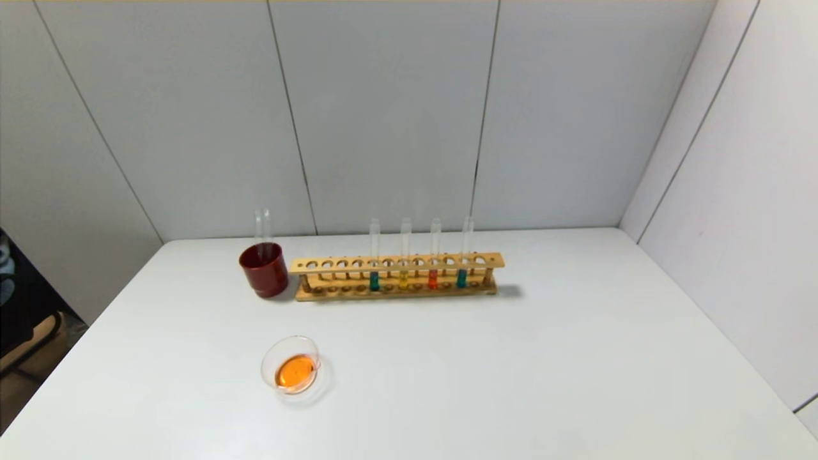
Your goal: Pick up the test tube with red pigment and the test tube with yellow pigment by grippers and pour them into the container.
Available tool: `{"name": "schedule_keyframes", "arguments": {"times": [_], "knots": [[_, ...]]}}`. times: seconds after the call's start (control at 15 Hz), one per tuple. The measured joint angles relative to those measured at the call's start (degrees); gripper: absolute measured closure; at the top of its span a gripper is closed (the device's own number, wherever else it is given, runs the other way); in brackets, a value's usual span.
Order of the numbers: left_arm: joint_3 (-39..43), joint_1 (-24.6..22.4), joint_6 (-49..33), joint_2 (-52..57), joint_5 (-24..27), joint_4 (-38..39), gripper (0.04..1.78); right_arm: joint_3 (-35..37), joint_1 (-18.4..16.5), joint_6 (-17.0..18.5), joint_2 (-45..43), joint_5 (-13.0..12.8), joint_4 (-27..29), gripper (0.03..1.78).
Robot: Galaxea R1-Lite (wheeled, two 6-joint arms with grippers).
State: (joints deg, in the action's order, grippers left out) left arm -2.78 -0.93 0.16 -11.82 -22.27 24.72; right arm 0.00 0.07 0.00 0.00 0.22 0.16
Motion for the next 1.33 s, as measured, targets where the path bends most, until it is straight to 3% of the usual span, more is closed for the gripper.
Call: {"name": "schedule_keyframes", "arguments": {"times": [0.2, 0.53, 0.73, 1.33], "knots": [[2.3, 0.2, 2.7, 7.4, 12.3, -6.5, 0.07, 0.0, 0.0, 0.0, 0.0, 0.0, 0.0, 0.06], [2.7, 0.5, 3.4, 11.6, 21.6, -22.0, 0.07, 0.0, 0.0, 0.0, 0.0, 0.0, 0.0, 0.06], [2.1, 0.6, 5.5, 11.9, 23.9, -27.3, 0.07, 0.0, 0.0, 0.0, 0.0, 0.0, 0.0, 0.06], [2.5, 0.6, 3.6, 12.0, 23.6, -25.9, 0.07, 0.0, -0.1, 0.1, 0.0, 0.0, 0.0, 0.06]]}}
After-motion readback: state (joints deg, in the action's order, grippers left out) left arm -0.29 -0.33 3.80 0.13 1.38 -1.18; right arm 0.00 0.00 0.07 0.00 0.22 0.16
